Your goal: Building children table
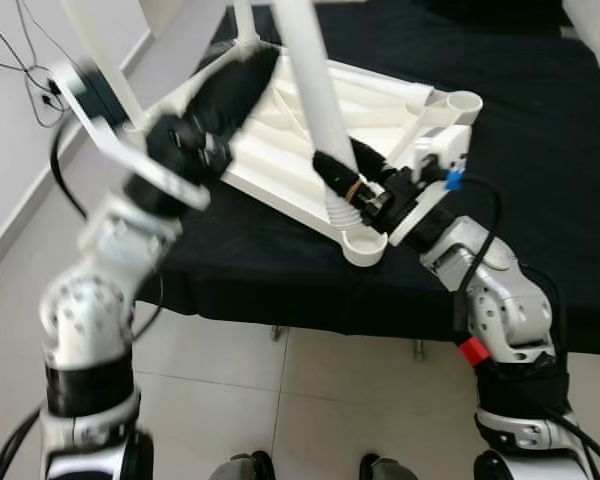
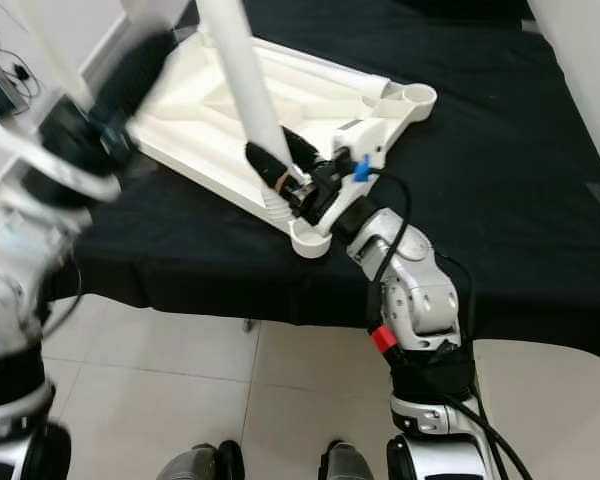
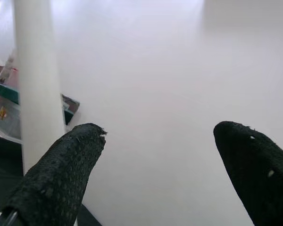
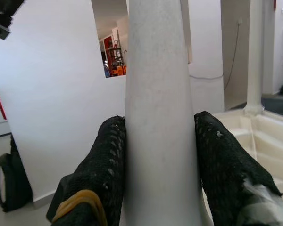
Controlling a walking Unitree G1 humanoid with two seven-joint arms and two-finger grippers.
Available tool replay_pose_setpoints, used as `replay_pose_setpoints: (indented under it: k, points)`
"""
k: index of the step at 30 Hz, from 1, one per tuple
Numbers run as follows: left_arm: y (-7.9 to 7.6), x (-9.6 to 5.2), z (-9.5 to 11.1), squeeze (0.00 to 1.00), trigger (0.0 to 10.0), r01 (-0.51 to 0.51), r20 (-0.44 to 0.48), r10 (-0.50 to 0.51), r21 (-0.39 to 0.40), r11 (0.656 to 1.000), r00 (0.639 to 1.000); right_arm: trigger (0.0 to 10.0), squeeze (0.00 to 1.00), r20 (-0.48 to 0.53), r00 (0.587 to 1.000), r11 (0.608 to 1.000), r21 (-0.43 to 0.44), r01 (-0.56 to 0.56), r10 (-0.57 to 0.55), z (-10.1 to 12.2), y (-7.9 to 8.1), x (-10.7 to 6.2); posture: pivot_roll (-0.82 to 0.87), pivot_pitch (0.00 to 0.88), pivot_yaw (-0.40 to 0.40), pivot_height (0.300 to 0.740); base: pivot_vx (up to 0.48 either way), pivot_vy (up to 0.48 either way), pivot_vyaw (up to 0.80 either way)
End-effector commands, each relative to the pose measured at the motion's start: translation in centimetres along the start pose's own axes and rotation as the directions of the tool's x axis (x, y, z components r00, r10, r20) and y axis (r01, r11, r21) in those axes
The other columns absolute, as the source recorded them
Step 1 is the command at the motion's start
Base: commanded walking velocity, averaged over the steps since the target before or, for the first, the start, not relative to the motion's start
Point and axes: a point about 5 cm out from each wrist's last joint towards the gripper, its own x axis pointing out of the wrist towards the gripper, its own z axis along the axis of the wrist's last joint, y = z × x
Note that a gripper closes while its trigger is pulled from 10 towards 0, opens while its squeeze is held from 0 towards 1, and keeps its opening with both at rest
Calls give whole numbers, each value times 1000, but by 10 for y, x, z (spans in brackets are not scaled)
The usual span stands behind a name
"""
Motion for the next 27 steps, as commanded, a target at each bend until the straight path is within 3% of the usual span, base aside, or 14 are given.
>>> replay_pose_setpoints:
  k: [1, 8, 10, 15, 21, 27]
  points:
    - [9, 2, 4, 0, 10000, -51, 0, 51, -27, 998, 999, 0, 0, 39, 998, 998, -31, -48, 49, 8, 6, 3, -34, 122, 39, 740, 0, 0, 0]
    - [19, 13, 9, 0, 10000, -127, 21, 127, -12, 992, 992, 0, 0, 42, 998, 997, -65, -44, 47, 11, 7, 5, -42, 123, 46, 740, 0, 0, 0]
    - [17, 12, 5, 0, 10000, -132, 7, 132, -31, 991, 991, 0, 0, 28, 998, 992, -106, 64, -62, 10, -7, 6, -44, 121, 47, 740, 0, 0, 0]
    - [15, 5, -5, 0, 10000, -152, -15, 151, -62, 986, 988, 0, 0, 59, 985, 981, -98, 165, -160, 12, -19, 7, -40, 118, 47, 740, 0, 0, 0]
    - [19, 1, -6, 0, 10000, -192, -12, 191, -61, 980, 981, 0, 0, 111, 989, 992, -69, 103, -95, 19, -12, 9, -34, 118, 47, 740, 0, 0, 0]
    - [30, 5, 6, 0, 10000, -246, 21, 246, -4, 969, 969, 0, 0, 130, 991, 998, -60, 36, -28, 19, -2, 9, -34, 113, 57, 740, 0, 0, 0]
